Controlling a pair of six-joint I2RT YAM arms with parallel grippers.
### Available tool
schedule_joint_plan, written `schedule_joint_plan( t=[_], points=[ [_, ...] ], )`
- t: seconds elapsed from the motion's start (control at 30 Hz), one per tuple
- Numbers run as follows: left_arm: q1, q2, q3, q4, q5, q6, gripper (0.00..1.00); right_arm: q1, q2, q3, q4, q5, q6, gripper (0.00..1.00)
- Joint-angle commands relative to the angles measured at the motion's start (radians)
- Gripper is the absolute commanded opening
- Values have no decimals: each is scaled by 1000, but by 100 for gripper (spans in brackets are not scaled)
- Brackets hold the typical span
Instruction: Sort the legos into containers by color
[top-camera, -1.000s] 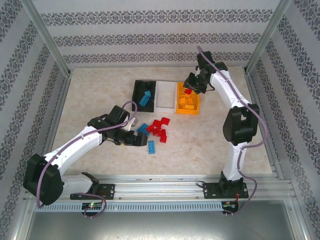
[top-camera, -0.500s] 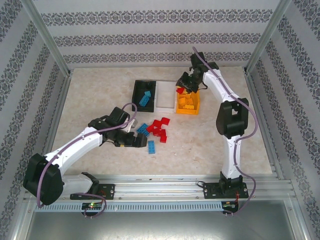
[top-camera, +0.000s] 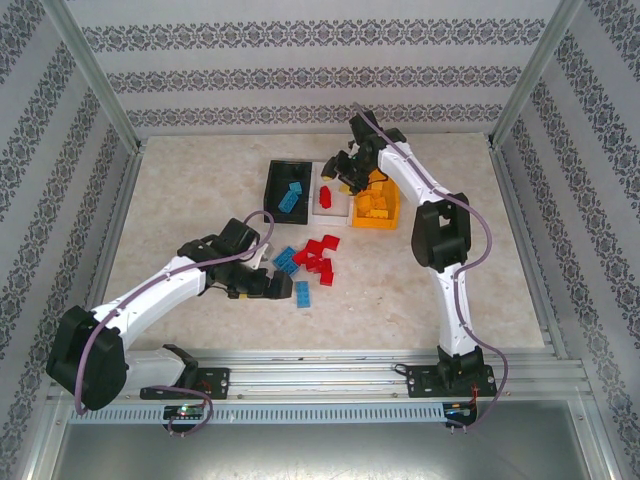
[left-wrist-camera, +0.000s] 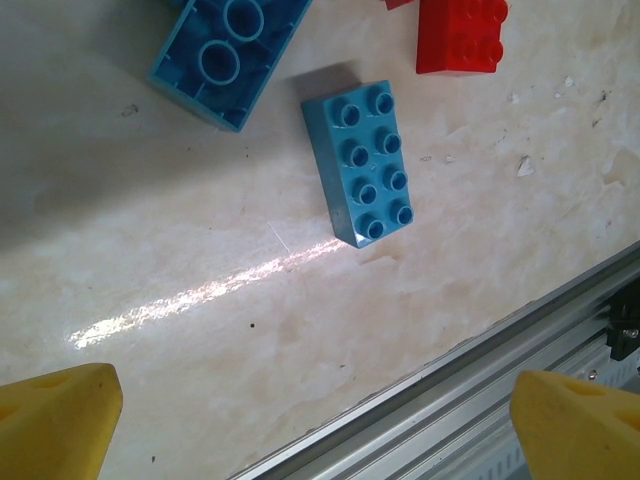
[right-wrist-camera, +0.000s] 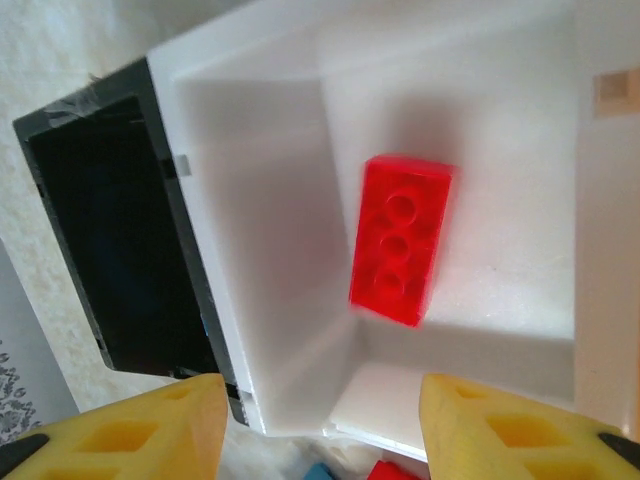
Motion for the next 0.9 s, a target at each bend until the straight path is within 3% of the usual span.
schedule_joint_plan(
  t=[0.0, 0.17, 0.3, 0.47, 0.67, 0.87],
  points=[
    [-20, 17, 0, 11, -12, -12, 100, 6, -31, 32, -30, -2, -1, 56],
    [-105, 135, 63, 26, -52, -16, 100, 24, -168, -61, -47, 36, -38, 57],
    [-178, 264, 129, 30, -88, -41, 99, 37, -338, -292, 31, 36, -29, 57],
    [-251, 399, 231, 4, -125, -36, 88, 52, -563, -620, 118, 49, -8, 58],
    [-258, 496, 307, -59, -221, -23, 82, 87, -749, -898, 184, 54, 29, 58],
    [-258, 581, 357, -103, -244, -1, 67, 110, -834, -1046, 231, 67, 62, 58]
  ],
)
